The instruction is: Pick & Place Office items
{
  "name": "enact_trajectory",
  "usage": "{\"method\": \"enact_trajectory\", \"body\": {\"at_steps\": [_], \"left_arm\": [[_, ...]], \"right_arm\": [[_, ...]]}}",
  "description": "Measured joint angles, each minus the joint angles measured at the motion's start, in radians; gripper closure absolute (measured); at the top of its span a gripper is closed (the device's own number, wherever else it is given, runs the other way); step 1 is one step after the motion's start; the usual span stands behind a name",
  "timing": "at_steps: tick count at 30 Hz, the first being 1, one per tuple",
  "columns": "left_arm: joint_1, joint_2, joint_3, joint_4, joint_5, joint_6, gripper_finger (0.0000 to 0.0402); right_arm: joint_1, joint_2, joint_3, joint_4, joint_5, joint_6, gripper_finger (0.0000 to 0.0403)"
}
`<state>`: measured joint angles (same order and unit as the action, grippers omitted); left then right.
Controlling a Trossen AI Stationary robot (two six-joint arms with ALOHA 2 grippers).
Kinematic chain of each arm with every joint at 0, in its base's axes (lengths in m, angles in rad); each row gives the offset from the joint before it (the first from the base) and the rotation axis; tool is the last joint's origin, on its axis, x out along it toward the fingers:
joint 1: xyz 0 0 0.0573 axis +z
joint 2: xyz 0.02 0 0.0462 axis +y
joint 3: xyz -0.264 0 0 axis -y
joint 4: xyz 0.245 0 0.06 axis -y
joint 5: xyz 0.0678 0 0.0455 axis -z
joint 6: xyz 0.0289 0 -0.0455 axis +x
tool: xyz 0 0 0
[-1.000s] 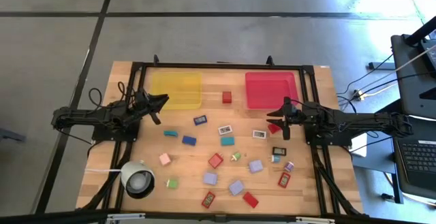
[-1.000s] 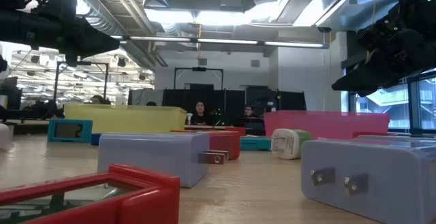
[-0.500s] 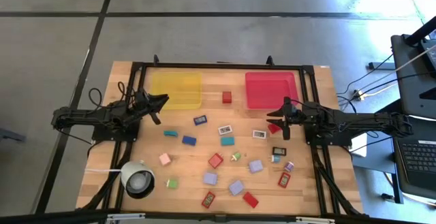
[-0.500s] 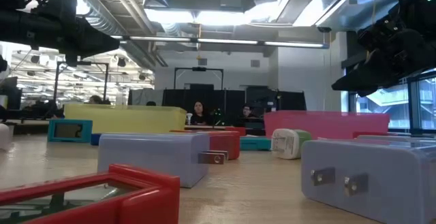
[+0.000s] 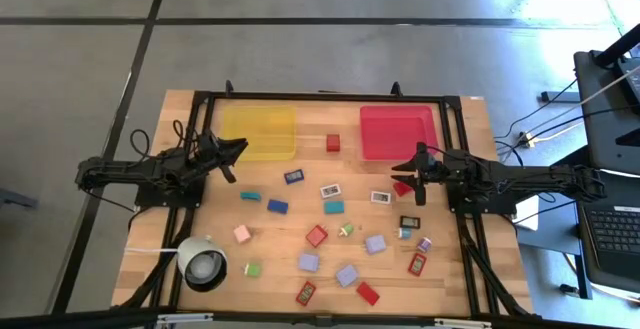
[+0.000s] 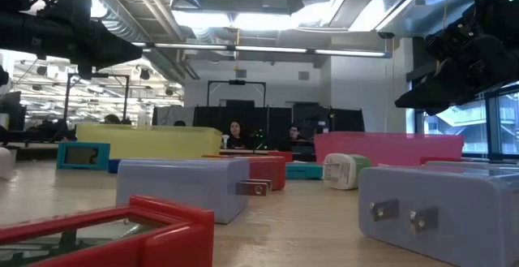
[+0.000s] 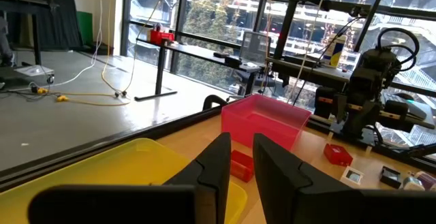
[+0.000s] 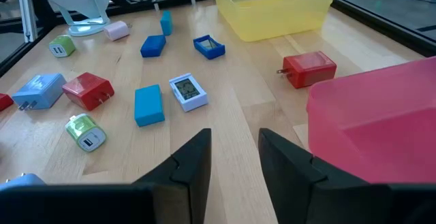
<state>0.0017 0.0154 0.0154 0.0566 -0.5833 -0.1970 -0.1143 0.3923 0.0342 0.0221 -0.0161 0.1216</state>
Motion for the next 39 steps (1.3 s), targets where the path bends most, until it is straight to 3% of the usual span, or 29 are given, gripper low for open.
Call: {"method": "enact_trajectory", "body": {"at_steps": [21, 29, 34, 39], "left_arm": [[0.0, 0.0, 0.0, 0.0, 0.0, 0.0, 0.0343], [0.0, 0.0, 0.0, 0.0, 0.0, 0.0, 0.0343], [0.0, 0.0, 0.0, 0.0, -0.001, 0.0, 0.0343], [0.0, 0.0, 0.0, 0.0, -0.059, 0.0, 0.0343]], "right_arm": [[0.0, 0.0, 0.0, 0.0, 0.0, 0.007, 0.0278], [0.0, 0.0, 0.0, 0.007, -0.002, 0.298, 0.0278], [0.0, 0.0, 0.0, 0.035, -0.002, 0.368, 0.0278], [0.0, 0.0, 0.0, 0.046, 0.001, 0.339, 0.0278]]}}
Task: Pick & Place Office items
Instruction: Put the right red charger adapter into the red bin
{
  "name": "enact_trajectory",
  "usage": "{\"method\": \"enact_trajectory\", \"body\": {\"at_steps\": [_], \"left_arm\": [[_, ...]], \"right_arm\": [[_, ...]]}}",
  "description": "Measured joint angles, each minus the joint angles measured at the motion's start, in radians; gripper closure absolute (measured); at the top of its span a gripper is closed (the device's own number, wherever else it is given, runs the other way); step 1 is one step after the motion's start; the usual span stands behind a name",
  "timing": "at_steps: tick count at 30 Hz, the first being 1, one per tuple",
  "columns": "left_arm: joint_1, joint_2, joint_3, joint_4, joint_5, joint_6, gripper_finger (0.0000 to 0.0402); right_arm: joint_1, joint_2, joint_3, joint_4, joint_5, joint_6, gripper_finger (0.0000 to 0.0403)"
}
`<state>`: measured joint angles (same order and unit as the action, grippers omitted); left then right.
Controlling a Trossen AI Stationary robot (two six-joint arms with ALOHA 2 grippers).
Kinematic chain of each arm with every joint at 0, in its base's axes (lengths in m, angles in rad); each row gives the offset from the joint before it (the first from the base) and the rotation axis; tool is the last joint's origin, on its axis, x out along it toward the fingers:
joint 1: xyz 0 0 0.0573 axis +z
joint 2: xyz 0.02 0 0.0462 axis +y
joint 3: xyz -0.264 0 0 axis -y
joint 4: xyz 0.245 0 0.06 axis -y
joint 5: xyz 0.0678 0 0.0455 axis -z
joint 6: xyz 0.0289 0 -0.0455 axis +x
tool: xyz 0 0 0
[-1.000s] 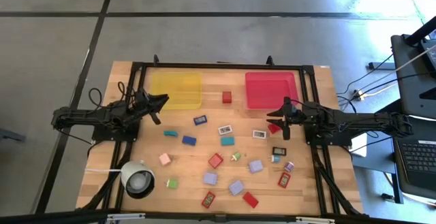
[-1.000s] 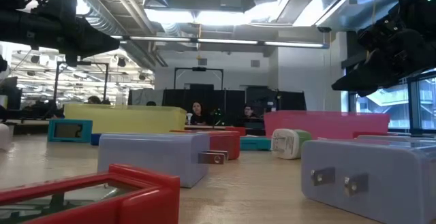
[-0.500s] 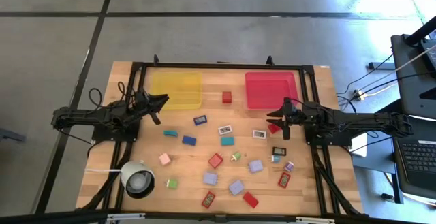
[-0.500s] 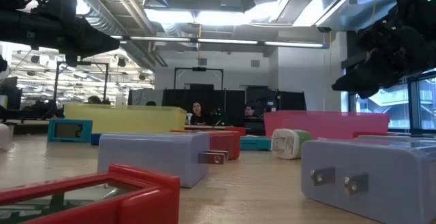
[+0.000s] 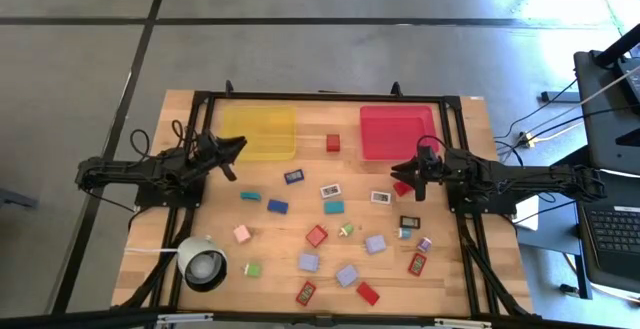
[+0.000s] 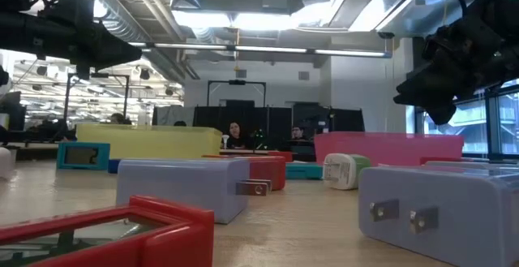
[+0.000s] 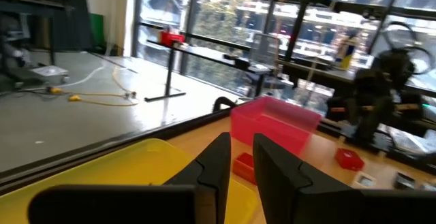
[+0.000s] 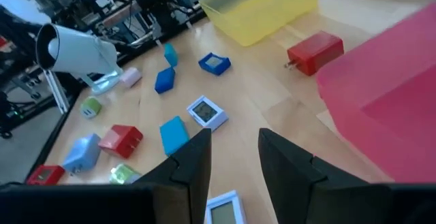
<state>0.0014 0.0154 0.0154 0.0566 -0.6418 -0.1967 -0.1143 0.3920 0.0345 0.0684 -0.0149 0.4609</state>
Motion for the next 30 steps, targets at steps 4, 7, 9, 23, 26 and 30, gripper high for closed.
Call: {"method": "enact_trajectory", "body": {"at_steps": [4, 7, 9, 23, 26, 30], "left_arm": [[0.0, 0.0, 0.0, 0.0, -0.029, -0.001, 0.0343], [0.0, 0.0, 0.0, 0.0, -0.013, 0.0, 0.0343], [0.0, 0.0, 0.0, 0.001, -0.016, 0.0, 0.0343], [0.0, 0.0, 0.0, 0.045, -0.035, 0.053, 0.0277], [0.0, 0.0, 0.0, 0.045, -0.035, 0.053, 0.0252], [0.0, 0.0, 0.0, 0.045, -0.027, 0.053, 0.0226]], "right_arm": [[0.0, 0.0, 0.0, 0.0, 0.075, -0.034, 0.0278], [0.0, 0.0, 0.0, 0.0, 0.127, -0.042, 0.0278], [0.0, 0.0, 0.0, 0.001, 0.148, -0.025, 0.0278], [0.0, 0.0, 0.0, 0.196, 0.179, 0.049, 0.0237], [0.0, 0.0, 0.0, 0.251, 0.198, 0.046, 0.0196], [0.0, 0.0, 0.005, 0.296, 0.21, 0.029, 0.0145]]}}
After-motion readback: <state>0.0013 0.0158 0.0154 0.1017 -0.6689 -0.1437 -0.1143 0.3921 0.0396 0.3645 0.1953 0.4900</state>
